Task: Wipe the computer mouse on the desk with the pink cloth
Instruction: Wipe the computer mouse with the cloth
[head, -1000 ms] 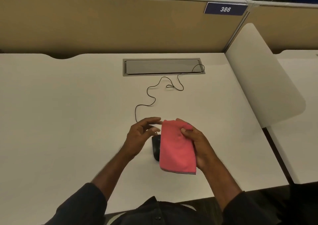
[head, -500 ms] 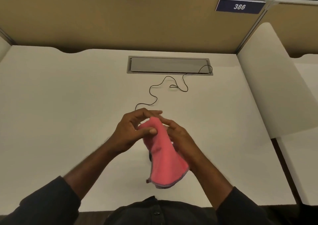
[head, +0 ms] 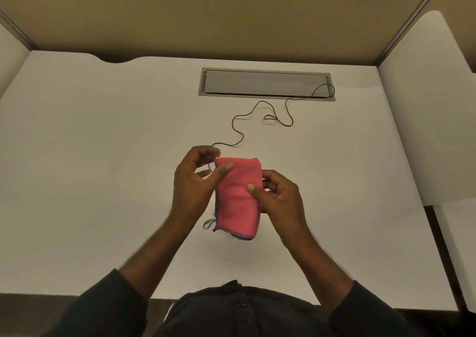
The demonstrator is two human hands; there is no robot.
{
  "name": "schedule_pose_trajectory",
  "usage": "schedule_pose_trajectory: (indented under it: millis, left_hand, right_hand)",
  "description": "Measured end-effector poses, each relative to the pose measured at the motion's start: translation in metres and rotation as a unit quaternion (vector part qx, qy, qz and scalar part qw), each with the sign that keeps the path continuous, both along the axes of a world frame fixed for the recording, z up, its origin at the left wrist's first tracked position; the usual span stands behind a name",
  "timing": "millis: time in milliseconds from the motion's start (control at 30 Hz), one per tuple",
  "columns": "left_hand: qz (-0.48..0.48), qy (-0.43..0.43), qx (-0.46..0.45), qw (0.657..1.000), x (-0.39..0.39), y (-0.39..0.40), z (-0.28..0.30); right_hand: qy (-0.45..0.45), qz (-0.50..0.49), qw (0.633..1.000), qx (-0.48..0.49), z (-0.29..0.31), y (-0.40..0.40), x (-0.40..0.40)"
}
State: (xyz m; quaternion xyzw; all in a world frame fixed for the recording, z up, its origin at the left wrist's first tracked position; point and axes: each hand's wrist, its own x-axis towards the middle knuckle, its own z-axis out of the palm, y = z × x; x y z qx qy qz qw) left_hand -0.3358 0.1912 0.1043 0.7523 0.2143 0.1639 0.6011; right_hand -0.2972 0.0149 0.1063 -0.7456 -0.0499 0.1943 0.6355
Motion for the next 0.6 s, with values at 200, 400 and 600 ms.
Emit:
schedule_pose_trajectory:
  millis: [200,400,600]
  left_hand:
    - [-0.103,0.019,0.07,0.992,-0.026,-0.027,-0.014]
    - [-0.141,0.04,0.053,0.988,-0.024,-0.025,-0.019]
    - [-0.112,0.032,-0.11,0.987,-0.027,-0.007,-0.027]
  right_hand:
    - [0.038,-0.041,0.998,0.028,-0.003,0.002,-0.005]
    - [0.087,-0.007,0.991,0.104,-0.004,0.007,-0.009]
    - [0.078,0.075,0.986,0.126,-0.015,0.004,-0.004]
